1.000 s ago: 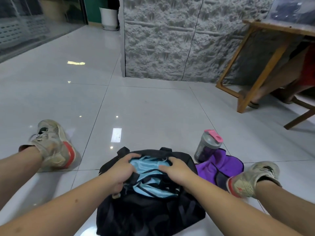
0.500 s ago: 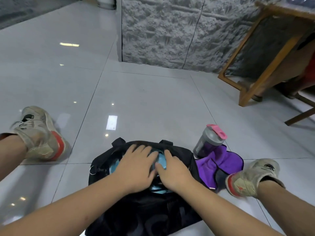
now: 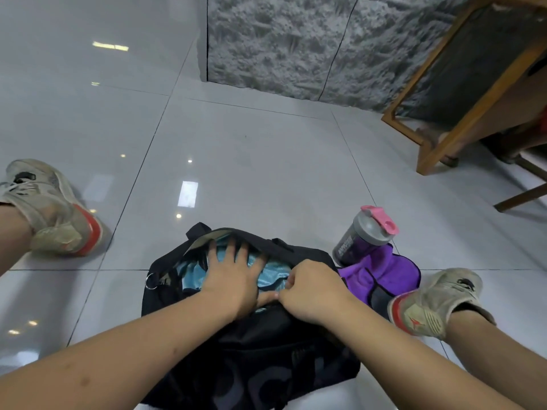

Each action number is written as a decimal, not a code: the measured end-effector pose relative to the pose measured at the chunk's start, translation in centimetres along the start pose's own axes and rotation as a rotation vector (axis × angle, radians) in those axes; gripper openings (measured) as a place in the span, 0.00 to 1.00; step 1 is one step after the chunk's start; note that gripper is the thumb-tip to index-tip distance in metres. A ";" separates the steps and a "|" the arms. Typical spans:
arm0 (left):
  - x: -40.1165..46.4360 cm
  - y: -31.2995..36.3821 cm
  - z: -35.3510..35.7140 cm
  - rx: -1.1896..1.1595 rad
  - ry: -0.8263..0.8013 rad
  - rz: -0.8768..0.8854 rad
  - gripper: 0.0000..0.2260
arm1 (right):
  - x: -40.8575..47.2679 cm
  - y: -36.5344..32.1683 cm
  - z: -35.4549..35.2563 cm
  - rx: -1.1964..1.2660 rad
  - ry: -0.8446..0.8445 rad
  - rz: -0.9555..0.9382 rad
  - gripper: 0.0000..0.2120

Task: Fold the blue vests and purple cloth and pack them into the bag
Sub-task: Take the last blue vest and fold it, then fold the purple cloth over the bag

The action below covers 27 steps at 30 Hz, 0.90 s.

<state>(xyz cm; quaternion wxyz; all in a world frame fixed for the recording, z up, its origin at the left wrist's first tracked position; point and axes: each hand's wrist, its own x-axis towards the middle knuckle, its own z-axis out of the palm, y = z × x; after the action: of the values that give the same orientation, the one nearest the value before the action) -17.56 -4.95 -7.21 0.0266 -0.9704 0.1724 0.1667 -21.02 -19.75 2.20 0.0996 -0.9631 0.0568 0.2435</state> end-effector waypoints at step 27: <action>-2.9 -3.5 3.5 0.076 -0.130 0.176 0.52 | 4.1 -0.2 8.8 -0.326 -0.243 -0.242 0.57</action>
<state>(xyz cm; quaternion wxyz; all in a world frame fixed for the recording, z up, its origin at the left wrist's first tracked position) -20.01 -0.36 -9.57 0.0597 -0.9370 0.2611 0.2242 -21.37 -17.84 -7.29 -0.0226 -0.9299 -0.1117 0.3496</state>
